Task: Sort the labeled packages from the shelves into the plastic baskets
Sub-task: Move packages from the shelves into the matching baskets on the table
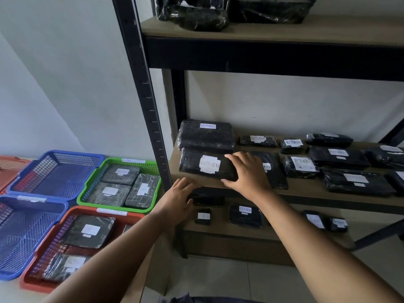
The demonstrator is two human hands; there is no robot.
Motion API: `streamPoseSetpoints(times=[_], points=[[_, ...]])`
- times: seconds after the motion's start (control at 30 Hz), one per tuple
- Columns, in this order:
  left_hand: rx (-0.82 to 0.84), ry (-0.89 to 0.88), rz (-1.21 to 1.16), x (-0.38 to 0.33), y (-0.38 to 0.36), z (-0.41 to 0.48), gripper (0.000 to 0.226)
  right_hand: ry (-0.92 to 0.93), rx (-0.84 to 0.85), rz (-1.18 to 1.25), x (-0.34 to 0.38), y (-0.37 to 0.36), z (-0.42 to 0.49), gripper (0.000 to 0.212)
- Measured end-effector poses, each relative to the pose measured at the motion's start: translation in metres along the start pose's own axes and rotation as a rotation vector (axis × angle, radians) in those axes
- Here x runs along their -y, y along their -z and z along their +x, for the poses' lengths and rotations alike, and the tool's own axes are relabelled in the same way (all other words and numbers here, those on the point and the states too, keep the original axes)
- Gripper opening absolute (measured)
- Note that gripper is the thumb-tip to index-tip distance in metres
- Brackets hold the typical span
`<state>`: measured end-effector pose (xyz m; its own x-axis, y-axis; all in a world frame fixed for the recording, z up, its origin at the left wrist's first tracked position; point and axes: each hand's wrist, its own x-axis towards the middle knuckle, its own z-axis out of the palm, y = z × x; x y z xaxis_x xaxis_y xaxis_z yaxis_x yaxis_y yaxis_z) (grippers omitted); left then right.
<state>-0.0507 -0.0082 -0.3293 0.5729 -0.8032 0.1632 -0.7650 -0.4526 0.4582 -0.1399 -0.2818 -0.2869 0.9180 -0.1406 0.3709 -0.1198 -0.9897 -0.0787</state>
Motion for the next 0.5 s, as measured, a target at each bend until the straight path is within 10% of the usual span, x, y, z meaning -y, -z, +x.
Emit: streamPoseSetpoints(times=[0.23, 0.5], points=[[-0.088, 0.102, -0.05, 0.006, 0.002, -0.038, 0.026, 0.025, -0.296, 0.29, 0.01, -0.004, -0.035, 0.074], [-0.14, 0.382, -0.093, 0.021, -0.012, -0.086, 0.022, 0.155, -0.216, 0.421, 0.039, -0.023, -0.044, 0.072]])
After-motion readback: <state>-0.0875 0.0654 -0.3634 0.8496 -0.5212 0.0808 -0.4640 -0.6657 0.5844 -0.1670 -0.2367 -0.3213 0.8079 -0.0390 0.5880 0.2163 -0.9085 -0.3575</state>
